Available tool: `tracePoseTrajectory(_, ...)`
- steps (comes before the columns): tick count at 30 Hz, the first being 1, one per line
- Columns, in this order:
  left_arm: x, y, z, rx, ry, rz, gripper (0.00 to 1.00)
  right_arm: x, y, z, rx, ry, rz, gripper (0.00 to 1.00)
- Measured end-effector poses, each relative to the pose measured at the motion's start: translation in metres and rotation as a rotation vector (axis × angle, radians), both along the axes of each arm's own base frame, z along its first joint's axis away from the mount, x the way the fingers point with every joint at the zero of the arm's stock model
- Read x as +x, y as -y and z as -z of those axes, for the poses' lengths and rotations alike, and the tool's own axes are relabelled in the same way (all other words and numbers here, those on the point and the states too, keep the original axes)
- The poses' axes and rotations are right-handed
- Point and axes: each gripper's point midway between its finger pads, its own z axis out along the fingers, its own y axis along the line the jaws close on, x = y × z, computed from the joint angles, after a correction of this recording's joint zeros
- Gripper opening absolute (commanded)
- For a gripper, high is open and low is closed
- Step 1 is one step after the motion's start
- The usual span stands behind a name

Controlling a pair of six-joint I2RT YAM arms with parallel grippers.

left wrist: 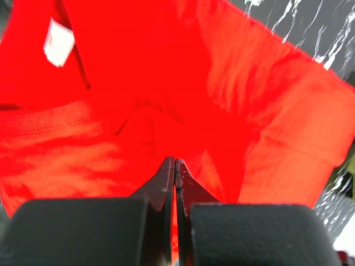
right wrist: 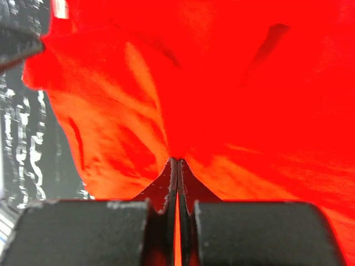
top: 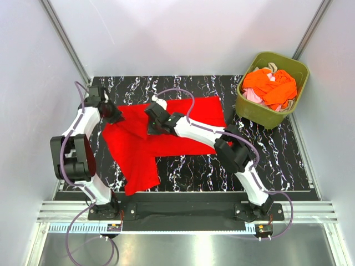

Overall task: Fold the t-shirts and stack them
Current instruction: Fold the tshirt

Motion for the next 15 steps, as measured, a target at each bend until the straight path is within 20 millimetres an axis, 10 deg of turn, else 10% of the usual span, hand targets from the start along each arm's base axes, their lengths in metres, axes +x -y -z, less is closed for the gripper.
tracePoseTrajectory(15,-0.072,0.041,0.034,0.065,-0.126,0.069,0.00,-0.011,0.041,0.034,-0.079,-0.050,-0.077,0.00)
